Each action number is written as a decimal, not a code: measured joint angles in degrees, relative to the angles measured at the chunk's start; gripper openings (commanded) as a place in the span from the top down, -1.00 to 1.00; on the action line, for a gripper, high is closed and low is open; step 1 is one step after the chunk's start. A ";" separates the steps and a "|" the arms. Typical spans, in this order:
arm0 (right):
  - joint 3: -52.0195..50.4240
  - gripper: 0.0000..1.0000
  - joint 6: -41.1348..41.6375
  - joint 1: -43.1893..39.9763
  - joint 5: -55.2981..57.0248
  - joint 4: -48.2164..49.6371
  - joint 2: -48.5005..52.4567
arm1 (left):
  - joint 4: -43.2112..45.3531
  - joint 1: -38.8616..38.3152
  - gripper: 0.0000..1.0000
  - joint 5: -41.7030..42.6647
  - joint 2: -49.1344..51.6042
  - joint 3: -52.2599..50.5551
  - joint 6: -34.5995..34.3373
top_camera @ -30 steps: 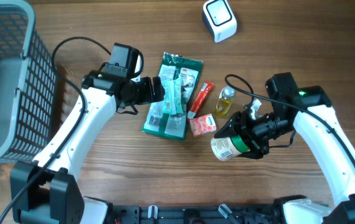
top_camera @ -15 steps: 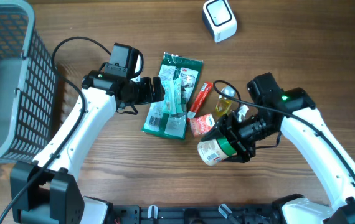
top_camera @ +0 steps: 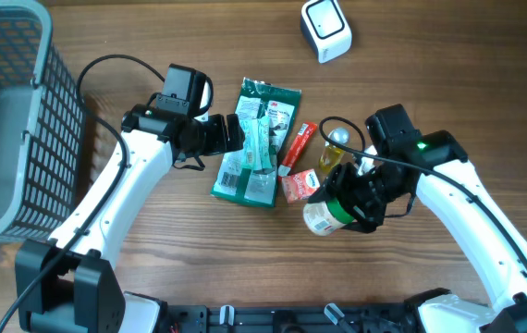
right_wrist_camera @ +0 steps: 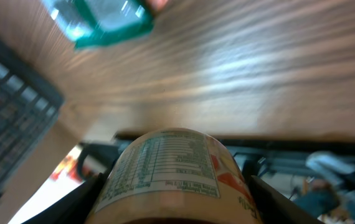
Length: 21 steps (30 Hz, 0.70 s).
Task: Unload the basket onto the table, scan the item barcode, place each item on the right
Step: 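Lift the jar with the right gripper and tilt it sideways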
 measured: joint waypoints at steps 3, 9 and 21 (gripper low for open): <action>0.00 0.71 0.00 0.00 7.82 0.37 0.00 | 0.00 0.00 -1.00 0.00 0.00 0.00 0.00; 0.02 0.73 -0.44 0.00 22.14 2.47 0.00 | 0.00 0.00 -1.00 0.00 0.00 0.00 -0.02; 6.12 0.81 -23.10 0.00 30.71 4.83 0.00 | 0.02 0.00 -1.00 -0.02 0.00 0.00 0.00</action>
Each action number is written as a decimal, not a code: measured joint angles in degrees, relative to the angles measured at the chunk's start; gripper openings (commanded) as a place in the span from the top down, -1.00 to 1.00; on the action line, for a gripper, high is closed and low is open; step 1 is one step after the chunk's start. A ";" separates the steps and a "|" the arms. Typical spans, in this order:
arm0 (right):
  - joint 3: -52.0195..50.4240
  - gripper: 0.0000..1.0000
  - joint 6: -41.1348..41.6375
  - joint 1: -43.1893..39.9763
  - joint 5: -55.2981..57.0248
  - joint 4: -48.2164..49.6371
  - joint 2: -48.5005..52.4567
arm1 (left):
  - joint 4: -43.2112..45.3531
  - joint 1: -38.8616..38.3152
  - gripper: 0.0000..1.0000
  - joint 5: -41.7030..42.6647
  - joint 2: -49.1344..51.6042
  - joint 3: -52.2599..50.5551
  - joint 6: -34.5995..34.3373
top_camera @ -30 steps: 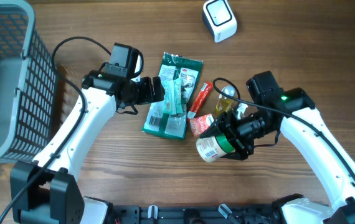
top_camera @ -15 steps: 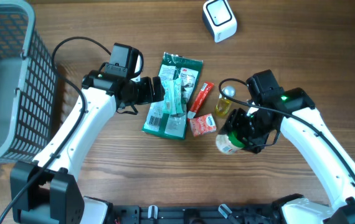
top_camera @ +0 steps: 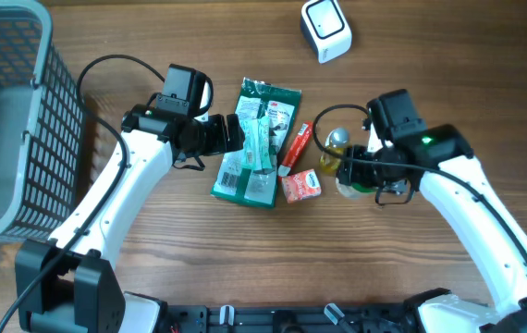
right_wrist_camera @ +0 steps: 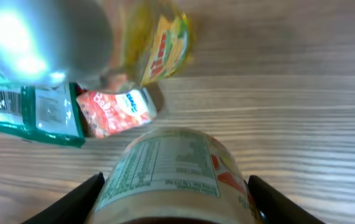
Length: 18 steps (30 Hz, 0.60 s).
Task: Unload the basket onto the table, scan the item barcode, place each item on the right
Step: 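Lift the jar with the right gripper and tilt it sideways, then carry the jar with the right gripper up to the white scanner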
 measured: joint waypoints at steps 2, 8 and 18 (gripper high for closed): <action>4.52 0.82 -1.36 -0.26 1.81 -3.80 0.00 | -0.04 0.00 -1.00 0.00 0.00 0.00 0.00; 30.45 0.82 -6.05 -3.17 5.22 -10.54 0.46 | -0.04 0.00 -1.00 0.02 0.00 0.00 -0.02; 46.97 0.78 -20.44 -3.41 7.76 3.26 9.51 | 0.00 0.00 -1.00 0.02 0.00 0.00 0.00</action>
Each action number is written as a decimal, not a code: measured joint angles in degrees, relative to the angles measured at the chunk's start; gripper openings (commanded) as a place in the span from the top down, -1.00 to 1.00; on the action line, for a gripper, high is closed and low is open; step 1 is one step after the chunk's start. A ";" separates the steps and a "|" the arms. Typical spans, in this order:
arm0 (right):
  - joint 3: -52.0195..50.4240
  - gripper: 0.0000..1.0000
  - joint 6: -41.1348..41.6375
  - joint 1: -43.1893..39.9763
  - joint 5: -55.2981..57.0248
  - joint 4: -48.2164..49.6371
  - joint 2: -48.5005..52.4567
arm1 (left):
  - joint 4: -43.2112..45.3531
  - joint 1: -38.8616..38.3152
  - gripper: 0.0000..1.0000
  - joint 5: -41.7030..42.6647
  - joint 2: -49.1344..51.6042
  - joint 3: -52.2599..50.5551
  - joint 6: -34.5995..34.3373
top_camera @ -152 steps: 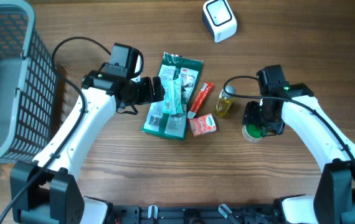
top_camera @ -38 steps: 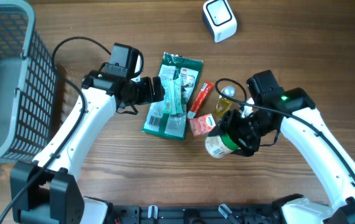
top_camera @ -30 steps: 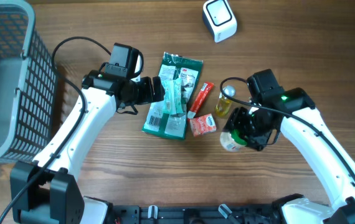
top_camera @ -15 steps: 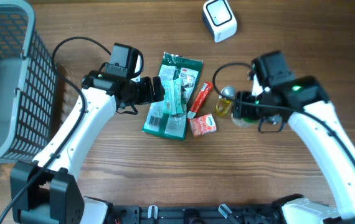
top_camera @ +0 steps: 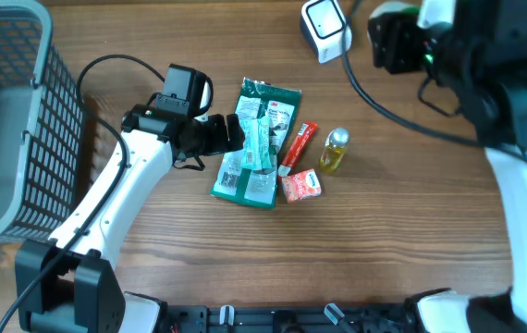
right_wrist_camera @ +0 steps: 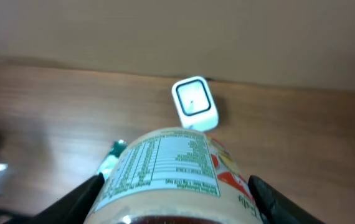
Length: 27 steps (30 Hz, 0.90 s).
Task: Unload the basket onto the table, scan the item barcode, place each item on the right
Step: 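Carry the jar with the right gripper up to the white scanner, then bring the jar back with the right gripper and set it down right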
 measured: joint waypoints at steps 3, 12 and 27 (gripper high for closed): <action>0.00 0.78 -3.02 -0.07 0.44 5.66 6.45 | -0.04 0.00 -1.00 0.00 0.00 0.00 -0.02; -0.07 0.91 -5.31 -0.76 2.95 28.39 27.74 | -0.04 0.00 -1.00 0.00 0.00 0.00 0.00; -0.31 0.91 -0.28 -2.32 -1.14 60.70 44.50 | -0.02 0.00 -1.00 0.00 0.02 0.00 0.00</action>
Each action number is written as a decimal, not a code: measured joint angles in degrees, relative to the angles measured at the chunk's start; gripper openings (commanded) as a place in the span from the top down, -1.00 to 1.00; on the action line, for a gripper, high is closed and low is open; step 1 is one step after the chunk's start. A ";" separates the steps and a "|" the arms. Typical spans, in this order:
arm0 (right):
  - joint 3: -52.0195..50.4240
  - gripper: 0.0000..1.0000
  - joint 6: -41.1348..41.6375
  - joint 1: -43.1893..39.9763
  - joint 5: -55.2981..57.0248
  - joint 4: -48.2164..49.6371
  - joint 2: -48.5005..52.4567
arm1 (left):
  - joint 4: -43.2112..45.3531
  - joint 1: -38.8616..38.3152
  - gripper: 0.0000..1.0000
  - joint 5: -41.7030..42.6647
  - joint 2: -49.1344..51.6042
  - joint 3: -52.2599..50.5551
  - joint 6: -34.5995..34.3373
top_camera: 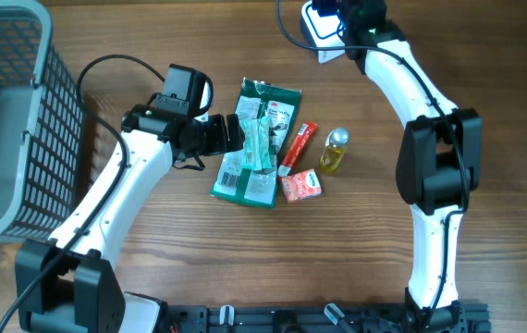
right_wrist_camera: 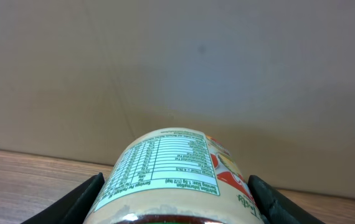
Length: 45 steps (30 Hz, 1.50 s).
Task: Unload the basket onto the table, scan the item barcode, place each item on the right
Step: 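Bring the jar back with the right gripper and set it down right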
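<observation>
A jar [right_wrist_camera: 174, 180] with a white nutrition label and a red-and-yellow design fills the bottom of the right wrist view. My right gripper [right_wrist_camera: 174, 208] is shut on it, with a black finger [right_wrist_camera: 81, 200] on each side. Overhead, the right gripper [top_camera: 351, 11] is stretched to the table's far edge, right beside the white scanner [top_camera: 315, 26]. The jar is hidden there, and no barcode shows. My left gripper [top_camera: 234, 136] rests at the left edge of the green packets [top_camera: 256, 148]; its jaw state is unclear.
A grey wire basket [top_camera: 23, 111] stands at the far left. A red stick packet [top_camera: 296, 148], a small yellow bottle [top_camera: 333, 153] and a red sachet [top_camera: 300, 186] lie mid-table. A beige wall [right_wrist_camera: 177, 62] rises behind the table's far edge.
The right arm has gone from high above the table to stretched low at the far edge by the scanner. Its wrist camera now faces the wall, with the scanner out of its view.
My right gripper held the jar low near the front, right of the red sachet. Then the jar was beside the yellow bottle, then raised high with the scanner in sight below. Now it is at the scanner. The left arm stayed at the green packets.
</observation>
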 measured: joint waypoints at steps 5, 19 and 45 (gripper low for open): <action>-0.02 0.90 1.14 -2.10 -5.07 2.97 3.43 | 0.00 0.00 -1.00 0.00 0.00 0.00 -0.02; -0.44 0.82 1.53 -4.76 -10.08 -12.98 -6.32 | -0.02 0.00 -1.00 -0.02 0.00 0.02 -0.02; -38.49 0.67 7.32 -18.62 -8.11 -64.06 -32.96 | -0.02 0.00 -1.00 0.00 0.00 0.00 0.00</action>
